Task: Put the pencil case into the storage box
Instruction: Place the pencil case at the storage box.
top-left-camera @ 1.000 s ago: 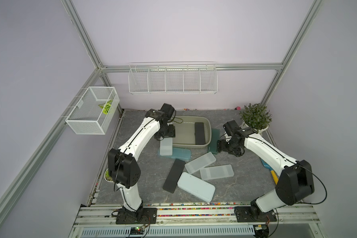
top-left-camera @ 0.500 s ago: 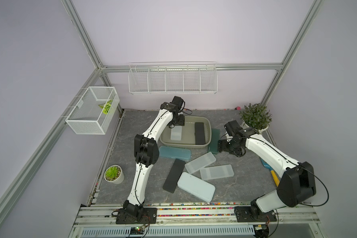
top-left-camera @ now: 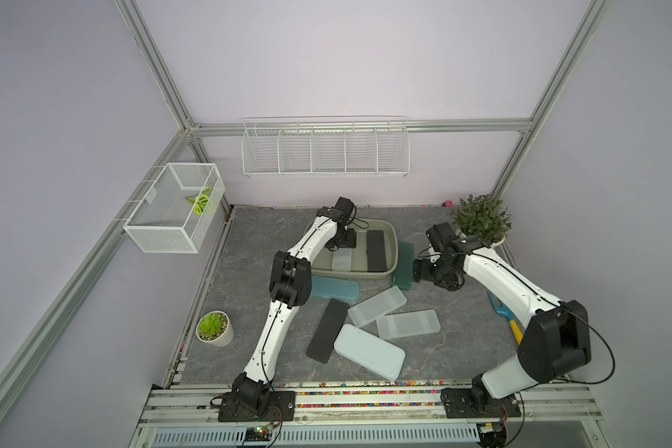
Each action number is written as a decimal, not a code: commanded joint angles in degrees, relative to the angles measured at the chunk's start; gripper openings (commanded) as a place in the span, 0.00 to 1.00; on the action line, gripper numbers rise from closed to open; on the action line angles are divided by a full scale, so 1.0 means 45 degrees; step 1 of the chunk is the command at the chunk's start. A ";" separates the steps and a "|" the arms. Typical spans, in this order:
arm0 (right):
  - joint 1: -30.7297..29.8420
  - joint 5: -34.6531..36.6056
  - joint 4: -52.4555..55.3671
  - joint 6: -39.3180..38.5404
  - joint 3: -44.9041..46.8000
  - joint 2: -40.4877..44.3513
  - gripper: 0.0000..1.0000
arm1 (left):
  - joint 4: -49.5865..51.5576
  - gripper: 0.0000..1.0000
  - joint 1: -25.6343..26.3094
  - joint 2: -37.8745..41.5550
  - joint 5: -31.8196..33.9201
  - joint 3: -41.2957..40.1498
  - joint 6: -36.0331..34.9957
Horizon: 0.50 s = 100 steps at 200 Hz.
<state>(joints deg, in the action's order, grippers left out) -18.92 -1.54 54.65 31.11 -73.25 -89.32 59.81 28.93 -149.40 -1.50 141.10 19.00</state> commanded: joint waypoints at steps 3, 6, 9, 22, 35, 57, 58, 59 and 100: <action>0.0083 -0.0029 0.0228 -0.0101 0.0095 -0.0116 0.92 | -0.0321 0.61 0.0247 -0.0686 -0.0886 0.0502 0.0612; 0.0083 -0.0029 0.0219 -0.0093 0.0120 -0.0128 0.92 | -0.0320 0.62 0.0268 -0.0747 -0.0938 0.0545 0.0661; 0.0083 -0.0041 0.0201 -0.0087 0.0152 -0.0102 0.92 | -0.0293 0.62 0.0288 -0.0789 -0.0969 0.0599 0.0701; 0.0114 -0.0067 0.0150 -0.0040 0.0276 -0.0074 0.92 | -0.0332 0.63 0.0348 -0.0977 -0.1275 0.0712 0.0943; 0.0141 -0.0087 0.0102 0.0028 0.0388 -0.0054 0.92 | -0.0444 0.64 0.0432 -0.1074 -0.1599 0.0724 0.1185; 0.0191 -0.0095 0.0032 0.0077 0.0497 -0.0054 0.93 | -0.0426 0.67 0.0621 -0.1192 -0.1600 0.0861 0.1152; 0.0195 -0.0091 0.0028 0.0078 0.0497 -0.0054 0.93 | -0.0413 0.67 0.0631 -0.1193 -0.1591 0.0866 0.1150; 0.0188 -0.0089 0.0025 0.0088 0.0497 -0.0054 0.93 | -0.0407 0.68 0.0637 -0.1193 -0.1596 0.0879 0.1149; 0.0283 -0.0128 -0.0181 0.0345 0.0522 -0.0160 0.93 | -0.0086 0.81 0.0644 -0.1043 -0.1287 0.0868 0.0947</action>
<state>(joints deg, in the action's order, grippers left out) -18.20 -1.58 54.52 31.40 -71.64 -89.32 57.71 31.24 -151.85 -6.33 144.86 23.22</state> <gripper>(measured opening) 0.926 0.773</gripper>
